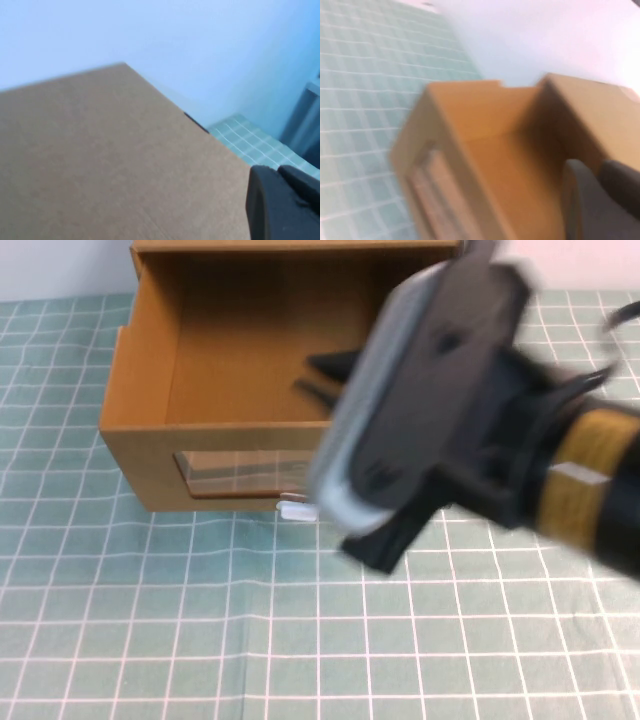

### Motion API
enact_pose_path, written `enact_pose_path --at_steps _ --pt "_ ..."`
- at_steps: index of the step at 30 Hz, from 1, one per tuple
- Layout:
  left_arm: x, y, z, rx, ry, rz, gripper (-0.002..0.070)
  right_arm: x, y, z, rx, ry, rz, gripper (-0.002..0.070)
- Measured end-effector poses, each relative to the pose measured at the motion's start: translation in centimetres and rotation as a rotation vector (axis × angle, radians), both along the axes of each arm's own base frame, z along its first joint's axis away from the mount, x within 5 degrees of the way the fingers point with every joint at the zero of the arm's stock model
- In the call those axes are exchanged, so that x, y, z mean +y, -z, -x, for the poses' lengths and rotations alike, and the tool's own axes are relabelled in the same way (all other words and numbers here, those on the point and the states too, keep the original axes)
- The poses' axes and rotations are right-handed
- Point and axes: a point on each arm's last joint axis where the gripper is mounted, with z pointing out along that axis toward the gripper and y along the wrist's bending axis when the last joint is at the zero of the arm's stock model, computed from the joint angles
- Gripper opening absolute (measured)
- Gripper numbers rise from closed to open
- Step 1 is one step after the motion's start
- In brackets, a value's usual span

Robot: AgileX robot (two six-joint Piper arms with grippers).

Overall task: Open the shoe box
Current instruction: 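Pull the top drawer of the cardboard box fully open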

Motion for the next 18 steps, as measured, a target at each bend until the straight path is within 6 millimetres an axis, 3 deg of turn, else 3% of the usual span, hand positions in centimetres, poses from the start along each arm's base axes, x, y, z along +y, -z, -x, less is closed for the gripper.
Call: enact_pose_path --at_steps 4,12,18 --pt "1.1 -3.5 3.7 -0.081 -0.058 -0.007 -0.0006 -2.8 -1.1 0.0 -0.004 0.139 0.01 0.0001" --pt "3.3 -10.3 13.7 -0.28 -0.134 0.027 -0.0005 -8.5 -4.3 2.0 -0.054 0.221 -0.06 -0.0011" --pt "4.3 -12.8 19.7 -0.346 -0.149 0.061 -0.0005 -12.3 -5.3 4.1 0.022 0.191 -0.2 -0.0013"
